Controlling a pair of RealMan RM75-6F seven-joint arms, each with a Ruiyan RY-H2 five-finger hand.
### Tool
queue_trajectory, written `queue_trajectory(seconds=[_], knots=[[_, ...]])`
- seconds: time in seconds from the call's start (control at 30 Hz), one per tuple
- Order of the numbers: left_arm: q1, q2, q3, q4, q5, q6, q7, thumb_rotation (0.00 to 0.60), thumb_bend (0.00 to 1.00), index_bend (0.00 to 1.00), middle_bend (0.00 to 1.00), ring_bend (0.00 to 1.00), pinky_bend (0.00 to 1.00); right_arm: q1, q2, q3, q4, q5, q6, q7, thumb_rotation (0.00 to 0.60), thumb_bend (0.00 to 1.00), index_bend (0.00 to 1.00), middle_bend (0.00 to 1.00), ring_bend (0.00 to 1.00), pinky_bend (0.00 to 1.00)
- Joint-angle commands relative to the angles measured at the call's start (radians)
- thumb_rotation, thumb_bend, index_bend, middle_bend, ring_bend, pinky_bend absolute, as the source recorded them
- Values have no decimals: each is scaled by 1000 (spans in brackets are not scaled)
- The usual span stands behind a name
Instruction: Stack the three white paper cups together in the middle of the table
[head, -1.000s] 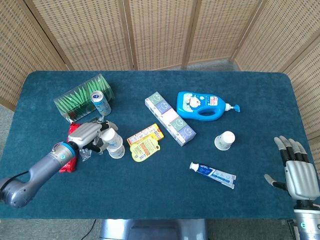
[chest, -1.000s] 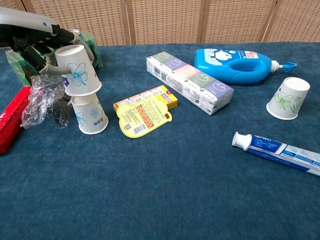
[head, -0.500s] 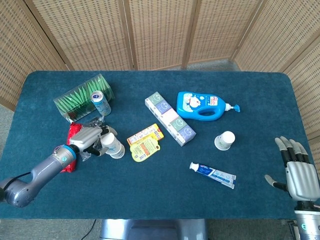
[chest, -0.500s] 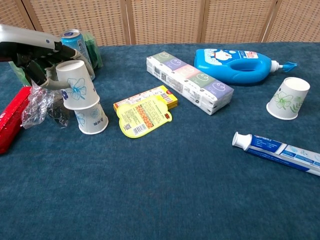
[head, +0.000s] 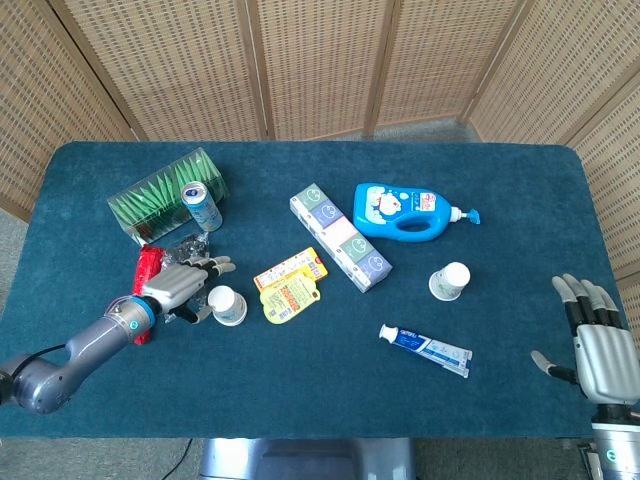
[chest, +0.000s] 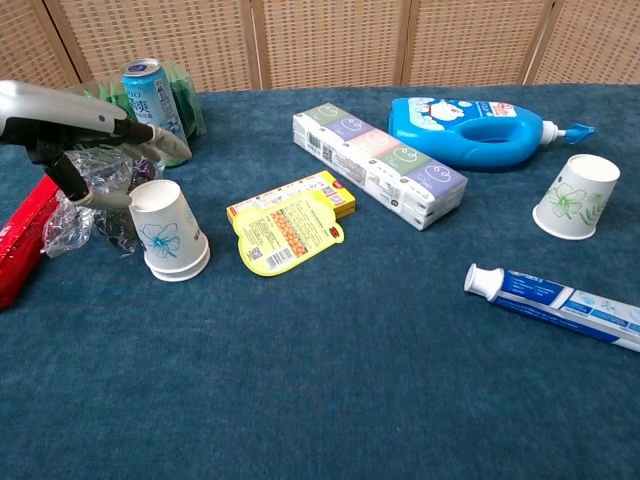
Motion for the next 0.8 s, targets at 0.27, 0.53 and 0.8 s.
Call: queue_trajectory(seconds=[0.27,0.53,0.8], knots=[[-9,-52,24,-14,-60,73,82,600,520,0,0,0,76,-2,-1,-2,9,-2,-1,12,600,148,0,0,0,117],[-21,-73,42,-11,-94,87,123,600,520,0,0,0,84,-6,5,-1,11,-5,5,20,600,148,0,0,0,117],[3,-63,21,-39,-39,125,88,600,520,0,0,0,100,-6,5,-1,9,-6,5,20,600,148,0,0,0,118]])
